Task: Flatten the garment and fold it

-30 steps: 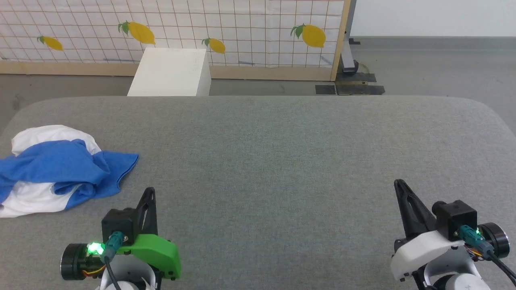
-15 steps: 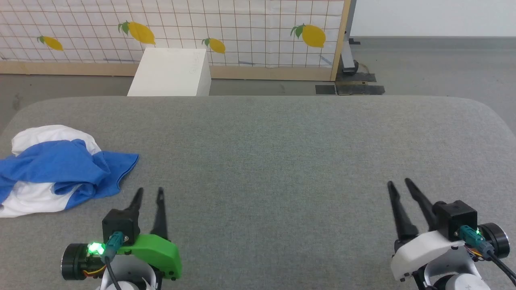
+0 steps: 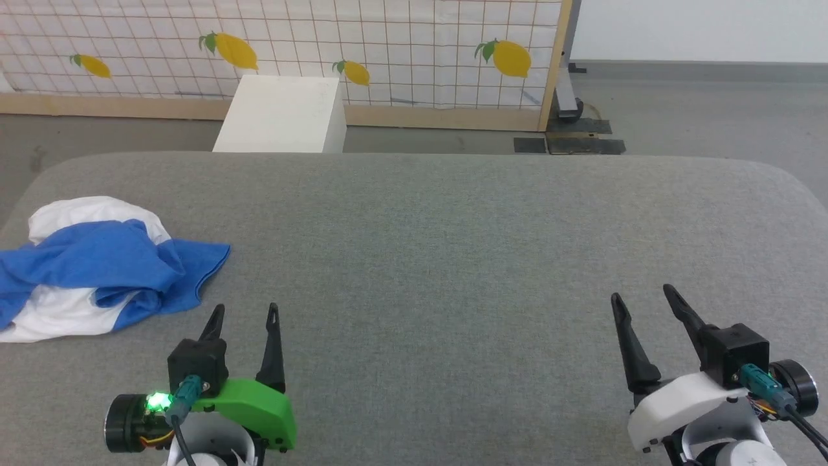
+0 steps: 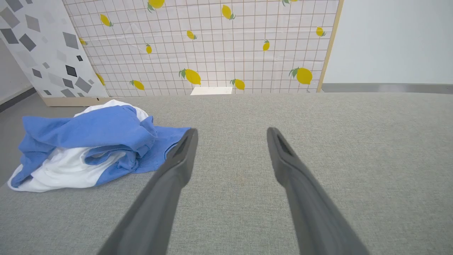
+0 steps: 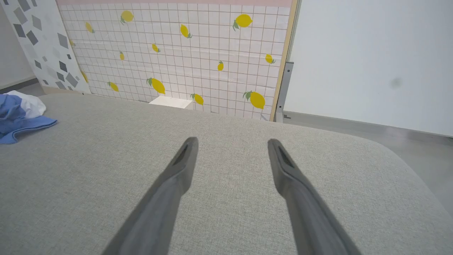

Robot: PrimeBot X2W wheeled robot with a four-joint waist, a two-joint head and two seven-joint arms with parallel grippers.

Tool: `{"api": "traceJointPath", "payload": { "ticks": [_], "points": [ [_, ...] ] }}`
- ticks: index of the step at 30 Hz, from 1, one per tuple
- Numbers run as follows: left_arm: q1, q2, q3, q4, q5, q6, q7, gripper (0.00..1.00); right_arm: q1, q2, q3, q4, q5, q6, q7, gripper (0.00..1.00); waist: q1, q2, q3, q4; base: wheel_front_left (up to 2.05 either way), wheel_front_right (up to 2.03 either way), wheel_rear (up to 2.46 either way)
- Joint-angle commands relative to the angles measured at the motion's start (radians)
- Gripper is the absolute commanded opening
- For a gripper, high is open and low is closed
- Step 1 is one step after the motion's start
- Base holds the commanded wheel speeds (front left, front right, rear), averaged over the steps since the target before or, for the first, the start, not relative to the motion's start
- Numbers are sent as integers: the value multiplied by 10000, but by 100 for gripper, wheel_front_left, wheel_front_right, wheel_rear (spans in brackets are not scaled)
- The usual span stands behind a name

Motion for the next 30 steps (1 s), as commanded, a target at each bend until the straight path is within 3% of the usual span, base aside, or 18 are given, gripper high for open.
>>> {"api": "traceJointPath", "payload": {
  "ticks": [1,30],
  "points": [
    [-112,10,-38,49,-102,90,-97,100,15,3,-5,43,92,-2,-118,100,0,0,2,71,0,0,0],
    [-48,63,-23,229,-742,549,-700,100,-25,8,176,192,385,-5,-586,100,0,0,-1,2012,0,0,0]
  ]
}}
